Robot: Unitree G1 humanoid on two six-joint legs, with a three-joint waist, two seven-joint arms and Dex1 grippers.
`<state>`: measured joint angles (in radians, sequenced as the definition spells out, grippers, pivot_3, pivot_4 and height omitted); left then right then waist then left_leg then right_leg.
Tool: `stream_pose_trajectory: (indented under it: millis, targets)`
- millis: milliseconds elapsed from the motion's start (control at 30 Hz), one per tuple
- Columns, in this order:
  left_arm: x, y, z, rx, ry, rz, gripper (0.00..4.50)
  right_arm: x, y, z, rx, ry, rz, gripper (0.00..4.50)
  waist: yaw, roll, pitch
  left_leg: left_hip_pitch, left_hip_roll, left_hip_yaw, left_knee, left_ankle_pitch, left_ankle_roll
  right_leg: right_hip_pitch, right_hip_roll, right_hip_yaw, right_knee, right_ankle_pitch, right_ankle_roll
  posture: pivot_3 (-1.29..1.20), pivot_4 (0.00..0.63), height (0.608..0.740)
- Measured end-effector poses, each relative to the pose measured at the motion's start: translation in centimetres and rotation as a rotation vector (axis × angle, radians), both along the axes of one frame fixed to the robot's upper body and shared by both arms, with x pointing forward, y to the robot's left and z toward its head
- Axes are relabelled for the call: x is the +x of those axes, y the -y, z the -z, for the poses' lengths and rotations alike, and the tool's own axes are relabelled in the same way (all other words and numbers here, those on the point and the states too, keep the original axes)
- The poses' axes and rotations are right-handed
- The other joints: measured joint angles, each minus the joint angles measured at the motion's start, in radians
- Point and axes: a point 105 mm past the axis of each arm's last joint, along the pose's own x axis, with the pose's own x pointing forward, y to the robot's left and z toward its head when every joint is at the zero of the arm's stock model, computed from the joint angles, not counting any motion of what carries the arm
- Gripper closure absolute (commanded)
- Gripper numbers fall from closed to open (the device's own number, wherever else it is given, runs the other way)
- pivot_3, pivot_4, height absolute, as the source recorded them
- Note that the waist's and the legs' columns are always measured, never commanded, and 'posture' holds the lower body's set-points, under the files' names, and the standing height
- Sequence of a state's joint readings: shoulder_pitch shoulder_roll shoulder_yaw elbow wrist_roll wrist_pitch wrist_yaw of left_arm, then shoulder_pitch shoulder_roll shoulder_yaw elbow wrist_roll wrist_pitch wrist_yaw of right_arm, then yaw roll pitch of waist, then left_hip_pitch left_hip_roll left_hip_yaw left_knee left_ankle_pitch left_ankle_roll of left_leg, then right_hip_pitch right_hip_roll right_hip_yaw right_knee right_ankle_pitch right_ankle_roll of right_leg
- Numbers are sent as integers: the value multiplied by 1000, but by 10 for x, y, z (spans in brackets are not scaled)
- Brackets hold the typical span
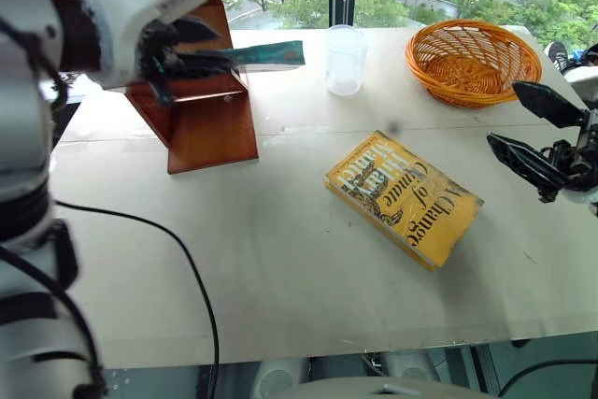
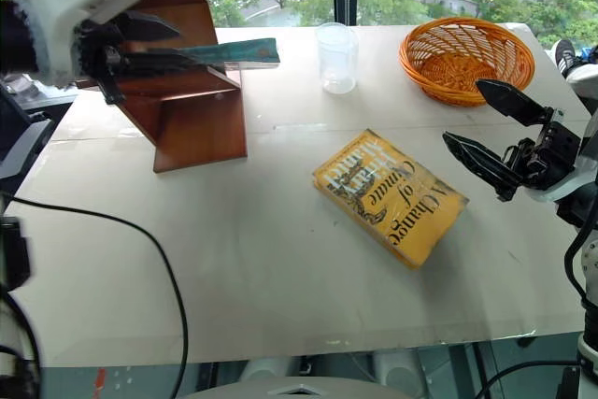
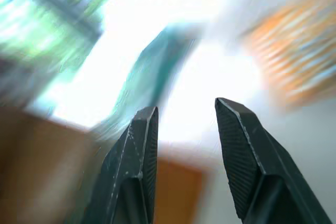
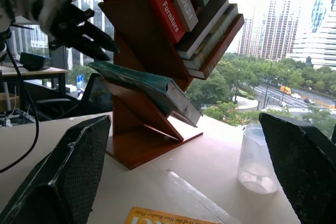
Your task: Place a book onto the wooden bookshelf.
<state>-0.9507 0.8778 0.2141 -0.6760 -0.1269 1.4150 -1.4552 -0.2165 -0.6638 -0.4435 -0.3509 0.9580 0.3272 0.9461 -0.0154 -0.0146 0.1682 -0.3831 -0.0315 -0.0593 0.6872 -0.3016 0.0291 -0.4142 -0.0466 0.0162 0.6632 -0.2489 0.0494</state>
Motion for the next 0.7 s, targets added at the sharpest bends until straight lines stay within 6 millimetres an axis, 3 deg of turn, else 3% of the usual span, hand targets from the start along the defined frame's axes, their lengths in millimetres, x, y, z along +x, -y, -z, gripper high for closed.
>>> stream_pose_trajectory:
  millis: [133,200,333,500,700]
  targets:
    - [-19,6,68,-115,-246,98,2770,1,0,-1,9,2,12,0,-2,0,0,1,1,-2,0,0,0,1,-2,3,1,0,-1,0,150,740]
    - [-19,11,89,-208,-314,90,2770,0,-2,-3,8,7,11,0,6,0,0,1,1,-3,1,0,-1,2,-2,2,1,1,-1,0,150,740]
    - [-3,22,111,-342,-279,21,2770,-5,-9,-6,5,20,-13,0,24,-1,-1,3,0,-4,1,0,-1,5,-4,1,0,1,-2,0,150,740]
    - [26,33,115,-525,-176,-60,2770,-10,-17,-7,-3,16,-51,0,32,1,-3,3,-1,-4,1,0,-1,5,-6,1,-1,2,-2,0,150,740]
    - [44,23,133,-490,-60,-110,2770,-18,-23,-9,-28,8,-66,0,28,3,-4,3,-1,-3,-2,0,-1,3,-5,2,-1,2,-2,0,150,740]
